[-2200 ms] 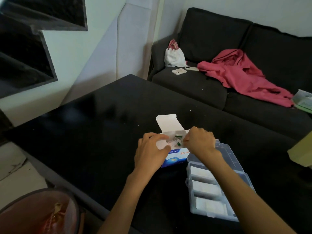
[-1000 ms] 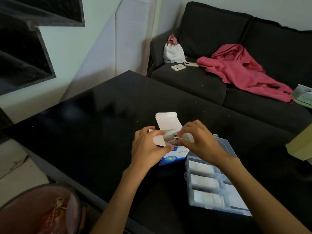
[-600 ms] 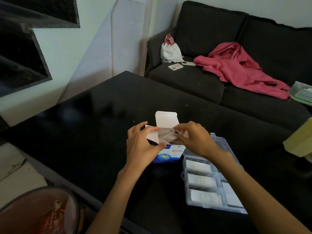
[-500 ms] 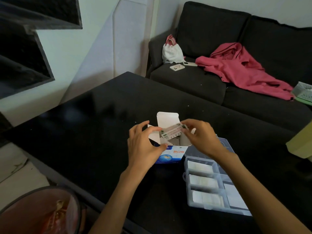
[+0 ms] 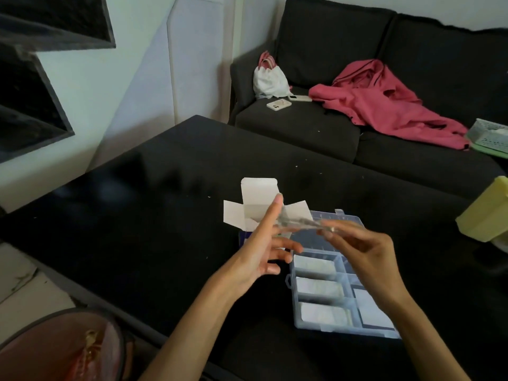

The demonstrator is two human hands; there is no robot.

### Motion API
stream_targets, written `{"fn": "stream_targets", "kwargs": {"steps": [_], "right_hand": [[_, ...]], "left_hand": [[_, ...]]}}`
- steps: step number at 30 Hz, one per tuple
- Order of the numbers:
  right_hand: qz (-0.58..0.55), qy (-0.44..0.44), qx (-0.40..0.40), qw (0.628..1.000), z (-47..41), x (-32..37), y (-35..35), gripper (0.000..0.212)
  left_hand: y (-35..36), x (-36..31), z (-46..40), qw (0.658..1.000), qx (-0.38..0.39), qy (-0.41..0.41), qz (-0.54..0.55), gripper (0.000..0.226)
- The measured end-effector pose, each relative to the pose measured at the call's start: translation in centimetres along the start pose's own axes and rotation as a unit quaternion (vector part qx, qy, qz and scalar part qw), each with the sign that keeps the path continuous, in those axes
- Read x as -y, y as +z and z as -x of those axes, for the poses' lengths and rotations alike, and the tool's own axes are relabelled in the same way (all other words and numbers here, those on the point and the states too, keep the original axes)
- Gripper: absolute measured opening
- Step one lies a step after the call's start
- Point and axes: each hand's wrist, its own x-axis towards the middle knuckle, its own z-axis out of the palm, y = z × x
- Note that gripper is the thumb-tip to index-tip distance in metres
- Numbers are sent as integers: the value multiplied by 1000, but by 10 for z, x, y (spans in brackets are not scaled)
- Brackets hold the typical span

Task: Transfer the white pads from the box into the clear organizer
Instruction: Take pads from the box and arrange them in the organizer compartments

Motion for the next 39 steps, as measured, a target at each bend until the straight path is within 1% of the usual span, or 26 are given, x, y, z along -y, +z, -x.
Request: {"fn": "stream_targets", "kwargs": {"steps": [2, 3, 5, 7, 8, 9, 10, 11, 12, 13, 14, 15, 18, 20, 22, 24, 25, 26, 28, 29, 31, 33, 34, 37, 39], "right_hand": [[20, -18, 38, 999, 10, -5, -6, 27], [34, -20, 49, 998, 14, -9, -8, 27], [65, -18, 53, 996, 18, -15, -15, 27], [87, -15, 49, 995, 18, -20, -21, 31], [82, 0, 39, 996, 17, -23, -24, 36], [54, 32, 27, 998, 16, -26, -27, 38], [1, 78, 18, 997, 15, -28, -28, 37], [-63, 137, 21, 988, 15, -29, -30, 35], [-103, 188, 29, 976, 16, -29, -30, 35], [-106, 214, 35, 970, 17, -30, -29, 38], [-95, 221, 31, 970, 18, -31, -27, 39], [-86, 213, 9, 973, 19, -31, -27, 39], [-76, 173, -63, 980, 20, -31, -27, 28], [-48, 154, -80, 984, 21, -31, -31, 22], [-21, 149, -85, 985, 22, -33, -34, 21], [-1, 138, -81, 987, 24, -34, -38, 23], [9, 129, -76, 989, 24, -34, -39, 24], [15, 121, -74, 990, 25, -34, -41, 24], [4, 113, -74, 991, 25, -34, -43, 24], [-6, 113, -71, 991, 24, -34, -43, 23], [-10, 119, -65, 991, 24, -35, -44, 23], [-6, 147, -46, 988, 23, -36, -47, 24], [-15, 176, -30, 984, 22, -36, -49, 23], [-80, 296, 6, 952, 21, -36, -54, 11], [-63, 344, 18, 937, 21, -36, -60, 16]], "left_hand": [[-1, 2, -1, 999, 29, 10, 37, 61], [-1, 3, -1, 999, 31, 21, 31, 51], [0, 4, -2, 999, 21, 36, -32, 30], [1, 8, -3, 993, 14, 45, -108, 22], [3, 9, -4, 990, 11, 51, -133, 21], [4, 11, -5, 988, 8, 61, -145, 22], [6, 12, -6, 986, 6, 74, -152, 22], [10, 13, -7, 983, 5, 89, -159, 24], [13, 15, -9, 980, 4, 108, -167, 25], [17, 17, -10, 976, 4, 130, -174, 26], [20, 20, -13, 971, 5, 153, -181, 27], [23, 22, -16, 967, 9, 171, -190, 28], [30, 27, -21, 962, 14, 195, -191, 25], [34, 30, -25, 961, 21, 201, -186, 24], [37, 34, -27, 961, 21, 209, -182, 27], [41, 38, -32, 969, 6, 193, -157, 39], [43, 39, -33, 976, -7, 172, -133, 43], [44, 40, -35, 984, -17, 146, -103, 43], [47, 42, -39, 994, -25, 98, -33, 30], [48, 43, -40, 996, -22, 88, -4, 24], [52, 47, -43, 995, -30, 91, 10, 21], [55, 51, -46, 991, -57, 118, -24, 20], [56, 51, -47, 987, -64, 137, -49, 18], [55, 50, -49, 973, -50, 186, -130, 16], [53, 49, -52, 960, -45, 204, -186, 15]]}}
